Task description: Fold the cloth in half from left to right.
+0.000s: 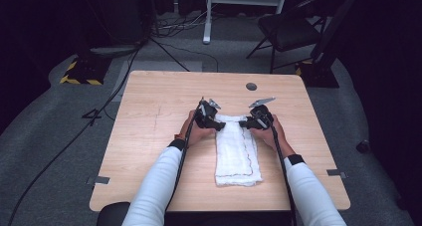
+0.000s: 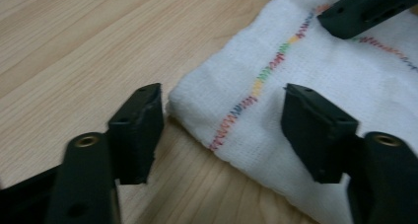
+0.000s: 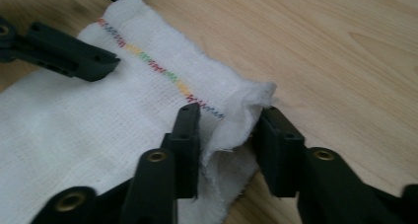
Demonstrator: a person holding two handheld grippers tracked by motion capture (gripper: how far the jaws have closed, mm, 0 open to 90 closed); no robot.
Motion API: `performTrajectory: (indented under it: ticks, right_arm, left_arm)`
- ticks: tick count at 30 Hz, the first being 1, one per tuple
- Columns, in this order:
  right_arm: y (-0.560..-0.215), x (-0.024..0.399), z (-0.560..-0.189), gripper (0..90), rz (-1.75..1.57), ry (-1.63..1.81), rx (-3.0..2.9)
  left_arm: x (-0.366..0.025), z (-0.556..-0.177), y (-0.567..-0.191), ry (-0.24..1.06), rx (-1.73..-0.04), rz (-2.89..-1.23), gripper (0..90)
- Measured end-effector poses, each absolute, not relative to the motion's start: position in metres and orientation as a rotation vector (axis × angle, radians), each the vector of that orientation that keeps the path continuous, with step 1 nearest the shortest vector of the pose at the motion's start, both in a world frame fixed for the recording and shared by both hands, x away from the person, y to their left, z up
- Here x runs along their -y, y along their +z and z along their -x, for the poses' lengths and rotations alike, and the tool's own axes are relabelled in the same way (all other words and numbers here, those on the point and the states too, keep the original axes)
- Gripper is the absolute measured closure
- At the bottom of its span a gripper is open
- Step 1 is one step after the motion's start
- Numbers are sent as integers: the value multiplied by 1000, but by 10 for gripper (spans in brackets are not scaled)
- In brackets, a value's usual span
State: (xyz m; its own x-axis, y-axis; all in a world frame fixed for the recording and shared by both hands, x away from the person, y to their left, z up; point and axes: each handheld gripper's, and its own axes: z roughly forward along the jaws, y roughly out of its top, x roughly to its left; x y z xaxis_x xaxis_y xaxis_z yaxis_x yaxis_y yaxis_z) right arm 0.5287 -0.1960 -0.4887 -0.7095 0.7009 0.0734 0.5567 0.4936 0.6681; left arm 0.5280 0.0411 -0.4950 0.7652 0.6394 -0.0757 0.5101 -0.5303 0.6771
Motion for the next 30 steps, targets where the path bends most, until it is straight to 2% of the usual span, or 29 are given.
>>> performTrajectory:
  ticks: [1,2,4,5,8,19,30]
  right_arm:
    - [-489,195,-528,705,-1091,1021,-2531]
    - [-488,195,-528,757,-1087,1028,-2542]
    - [-488,195,-527,803,-1076,1028,-2549]
    - [-488,195,-527,803,-1076,1028,-2549]
    - [-487,194,-528,849,-1042,1022,-2530]
    - [-465,194,-530,861,-1002,1052,-2379]
    - [-438,197,-527,862,-955,1097,-2300]
  left_arm:
    - [-41,-528,-495,231,-846,-2247,416]
    - [-42,-528,-495,214,-842,-2239,526]
    - [-43,-529,-495,183,-838,-2221,647]
    - [-43,-530,-496,163,-832,-2210,647]
    - [-43,-533,-496,142,-824,-2213,766]
    - [-31,-544,-468,350,-796,-2216,801]
    - [-32,-544,-440,419,-753,-2177,803]
